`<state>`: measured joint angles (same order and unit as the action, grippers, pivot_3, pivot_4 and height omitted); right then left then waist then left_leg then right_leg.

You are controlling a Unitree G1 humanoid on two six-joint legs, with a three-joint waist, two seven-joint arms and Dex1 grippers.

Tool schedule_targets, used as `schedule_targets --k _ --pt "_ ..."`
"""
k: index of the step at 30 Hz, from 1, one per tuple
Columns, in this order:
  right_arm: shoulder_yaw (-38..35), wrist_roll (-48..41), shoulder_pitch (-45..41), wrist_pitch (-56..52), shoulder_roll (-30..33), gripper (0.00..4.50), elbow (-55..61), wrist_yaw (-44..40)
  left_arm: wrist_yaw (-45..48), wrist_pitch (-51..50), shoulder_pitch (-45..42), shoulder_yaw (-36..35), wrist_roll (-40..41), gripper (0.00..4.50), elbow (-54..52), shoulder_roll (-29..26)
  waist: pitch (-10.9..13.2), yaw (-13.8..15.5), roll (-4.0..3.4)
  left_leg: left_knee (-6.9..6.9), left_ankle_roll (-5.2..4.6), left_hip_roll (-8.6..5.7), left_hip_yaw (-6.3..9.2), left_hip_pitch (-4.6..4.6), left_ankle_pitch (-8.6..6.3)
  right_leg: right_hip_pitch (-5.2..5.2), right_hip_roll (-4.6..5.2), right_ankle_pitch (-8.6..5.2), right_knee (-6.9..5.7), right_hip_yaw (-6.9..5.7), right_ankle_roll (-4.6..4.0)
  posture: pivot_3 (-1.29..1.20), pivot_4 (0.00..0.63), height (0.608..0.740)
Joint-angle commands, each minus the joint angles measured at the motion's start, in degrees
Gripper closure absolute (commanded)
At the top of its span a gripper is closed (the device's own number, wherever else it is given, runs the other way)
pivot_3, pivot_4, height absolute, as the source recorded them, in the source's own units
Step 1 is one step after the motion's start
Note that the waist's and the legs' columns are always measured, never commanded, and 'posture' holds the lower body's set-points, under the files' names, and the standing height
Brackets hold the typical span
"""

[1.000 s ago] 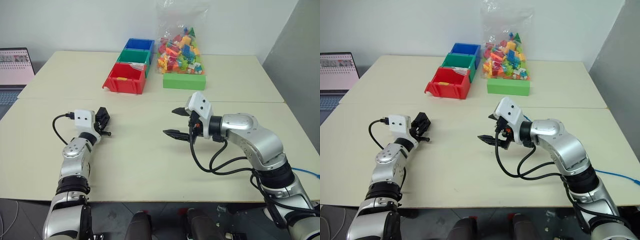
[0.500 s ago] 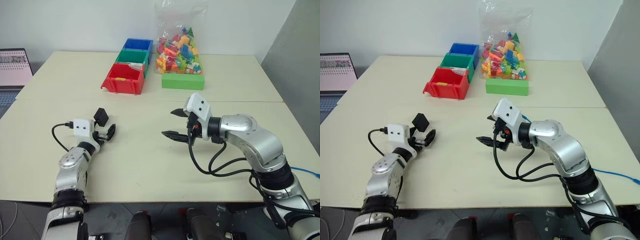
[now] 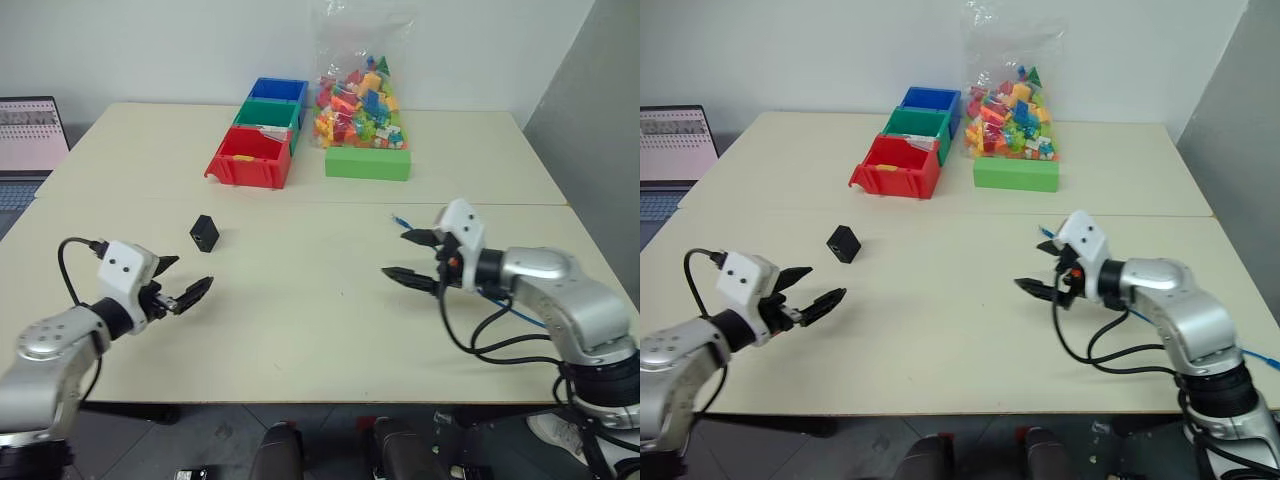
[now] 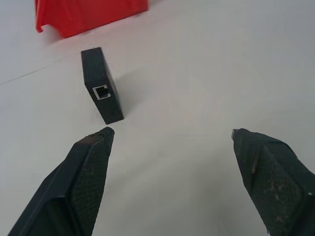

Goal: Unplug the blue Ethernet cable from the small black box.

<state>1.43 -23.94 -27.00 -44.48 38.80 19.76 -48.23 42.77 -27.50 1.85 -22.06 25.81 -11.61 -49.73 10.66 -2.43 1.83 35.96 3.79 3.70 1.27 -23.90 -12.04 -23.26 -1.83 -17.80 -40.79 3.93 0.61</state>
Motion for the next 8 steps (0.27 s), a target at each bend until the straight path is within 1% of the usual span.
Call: schedule_targets --k 1,4,8 --pt "-4.3 -2.8 0.4 1.2 3.3 0.32 -0.4 -3.5 4.8 -3.9 -0.2 -4.7 3.3 0.41 -1.9 -4.8 0.0 -0.1 -0.03 -0.02 0.0 0.0 -0.01 0.01 0.0 0.0 -0.01 -0.01 0.02 -0.01 0.0 0.0 0.15 0.74" --pt "-4.8 -3.6 0.4 1.3 4.0 0.32 -0.9 -3.9 6.2 -5.4 -1.3 -5.4 4.1 0.41 -1.4 -6.5 0.0 -0.2 -0.04 -0.02 -0.01 0.01 -0.05 0.02 0.0 0.0 -0.01 -0.02 0.03 0.01 0.0 0.0 0.15 0.74" --pt "-4.6 -4.1 0.3 0.9 3.8 0.32 -0.7 -3.3 7.8 -5.5 -2.1 -5.7 4.5 0.41 -0.9 -6.8 0.0 -0.4 -0.04 -0.02 -0.01 0.01 -0.06 0.01 0.0 -0.01 -0.01 -0.02 0.03 0.04 0.0 0.0 0.15 0.74"
